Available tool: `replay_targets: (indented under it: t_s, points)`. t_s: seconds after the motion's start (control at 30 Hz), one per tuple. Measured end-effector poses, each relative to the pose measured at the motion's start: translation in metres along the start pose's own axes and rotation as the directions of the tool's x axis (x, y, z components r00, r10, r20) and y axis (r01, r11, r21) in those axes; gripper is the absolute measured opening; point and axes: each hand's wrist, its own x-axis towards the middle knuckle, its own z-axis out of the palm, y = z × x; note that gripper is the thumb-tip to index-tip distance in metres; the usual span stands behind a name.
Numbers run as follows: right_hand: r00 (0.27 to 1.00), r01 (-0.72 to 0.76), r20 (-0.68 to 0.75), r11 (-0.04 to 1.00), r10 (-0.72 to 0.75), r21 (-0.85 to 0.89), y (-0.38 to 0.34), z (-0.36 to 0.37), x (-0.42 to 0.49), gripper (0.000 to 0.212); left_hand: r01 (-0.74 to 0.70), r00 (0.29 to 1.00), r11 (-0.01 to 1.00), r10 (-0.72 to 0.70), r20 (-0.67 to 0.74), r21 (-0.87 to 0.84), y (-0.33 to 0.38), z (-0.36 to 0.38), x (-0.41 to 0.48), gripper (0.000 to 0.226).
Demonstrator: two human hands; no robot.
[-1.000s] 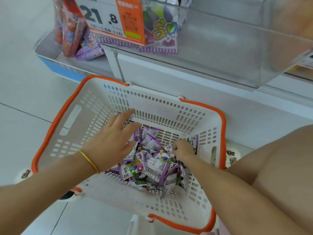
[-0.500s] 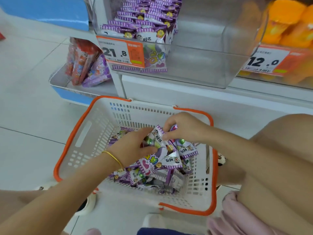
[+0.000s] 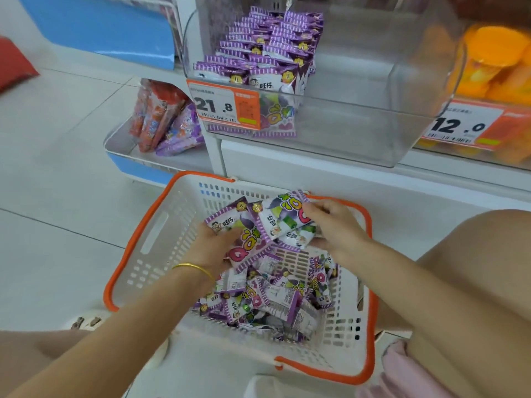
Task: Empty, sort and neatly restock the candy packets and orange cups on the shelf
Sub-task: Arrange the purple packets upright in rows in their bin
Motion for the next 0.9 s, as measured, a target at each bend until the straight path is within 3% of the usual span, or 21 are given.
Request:
replay_targets:
  t_s: [0.1,0.2,0.27,0.37,0.43,0.5,0.6,0.73,0.83,0.9]
  points:
    - [0.998,-0.036,-0.040,0.999,0.038,0.035,0.015,0.010,0.002,0.015,0.037,0.994,0.980,-0.016,0.105,-0.198,-0.003,0.009,-0.002,0.040]
    - [0.998,0.003,-0.066,0.999,-0.005,-0.035,0.021,0.016,0.001,0.019,-0.047,0.987,0.995,0.060,0.151,-0.092,-0.006,0.009,-0.002,0.059]
    - [1.000,0.011,-0.004,0.999,-0.011,-0.048,0.020,0.018,-0.002,0.023,-0.131,0.984,0.991,0.125,0.123,0.041,-0.006,0.010,-0.002,0.065]
    - [0.990,0.081,0.133,0.976,-0.055,-0.202,0.018,0.014,-0.007,0.028,-0.191,0.979,0.979,0.185,0.082,0.074,-0.002,0.008,0.001,0.055]
    - [0.969,0.228,0.178,0.888,-0.169,-0.399,0.009,0.006,-0.008,0.030,-0.199,0.979,0.979,0.196,0.063,0.047,0.005,0.004,0.005,0.045]
    - [0.933,0.358,0.192,0.722,-0.305,-0.592,-0.003,-0.006,-0.001,0.022,-0.224,0.973,0.973,0.220,0.068,0.059,0.014,-0.002,0.006,0.038]
    - [0.890,0.410,0.198,0.531,-0.411,-0.741,-0.017,-0.016,0.008,0.017,-0.249,0.960,0.956,0.223,0.168,0.157,0.022,-0.009,0.007,0.029]
    - [0.851,0.526,0.398,0.577,-0.343,-0.625,-0.019,-0.008,0.005,0.036,-0.291,0.927,0.927,0.213,0.310,0.235,0.024,-0.006,-0.001,0.019]
    - [0.859,0.479,0.457,0.681,-0.231,-0.555,-0.014,-0.001,0.001,0.028,-0.316,0.926,0.935,0.267,0.266,0.162,0.022,-0.001,-0.008,0.016]
    - [0.865,0.461,0.442,0.719,-0.235,-0.520,-0.009,0.002,0.000,0.026,-0.300,0.939,0.947,0.273,0.210,0.113,0.021,0.000,-0.009,0.012]
